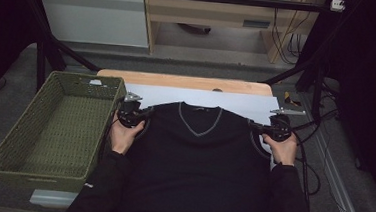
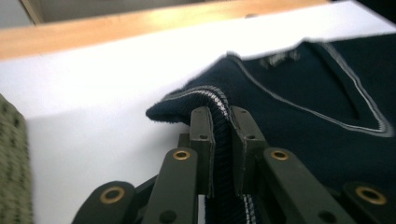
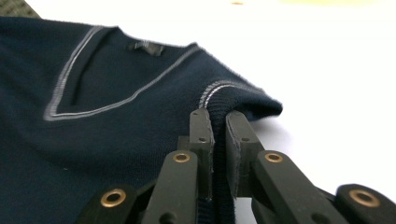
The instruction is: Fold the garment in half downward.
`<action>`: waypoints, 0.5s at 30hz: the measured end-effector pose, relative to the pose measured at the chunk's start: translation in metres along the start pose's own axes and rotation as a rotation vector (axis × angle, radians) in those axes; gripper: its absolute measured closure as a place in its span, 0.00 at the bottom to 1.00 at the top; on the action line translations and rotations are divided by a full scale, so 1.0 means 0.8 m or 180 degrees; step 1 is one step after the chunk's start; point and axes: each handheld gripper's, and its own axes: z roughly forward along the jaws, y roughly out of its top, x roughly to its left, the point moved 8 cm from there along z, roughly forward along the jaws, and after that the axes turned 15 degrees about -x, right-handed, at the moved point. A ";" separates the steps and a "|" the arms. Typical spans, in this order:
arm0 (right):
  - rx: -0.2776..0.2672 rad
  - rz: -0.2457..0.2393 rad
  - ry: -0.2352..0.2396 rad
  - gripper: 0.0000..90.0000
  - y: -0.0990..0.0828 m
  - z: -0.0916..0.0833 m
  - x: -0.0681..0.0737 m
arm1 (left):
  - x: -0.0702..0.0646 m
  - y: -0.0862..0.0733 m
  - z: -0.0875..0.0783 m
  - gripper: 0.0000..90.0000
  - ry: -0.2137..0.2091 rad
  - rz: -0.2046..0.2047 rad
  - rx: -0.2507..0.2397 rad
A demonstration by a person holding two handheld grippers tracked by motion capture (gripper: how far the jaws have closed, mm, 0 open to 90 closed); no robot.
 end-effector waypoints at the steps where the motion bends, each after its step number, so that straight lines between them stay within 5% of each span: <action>1: -0.0032 0.0005 0.0004 0.92 0.004 -0.003 0.001 | 0.001 0.005 -0.004 0.90 0.0014 0.0001 -0.0030; 8: -0.0202 -0.0013 0.0065 0.92 0.029 -0.027 0.008 | 0.000 0.037 -0.034 0.90 0.0000 -0.0093 -0.0182; 15: -0.0272 -0.0128 0.0108 0.92 0.046 -0.053 0.024 | -0.014 0.055 -0.064 0.90 -0.0065 -0.0043 -0.0285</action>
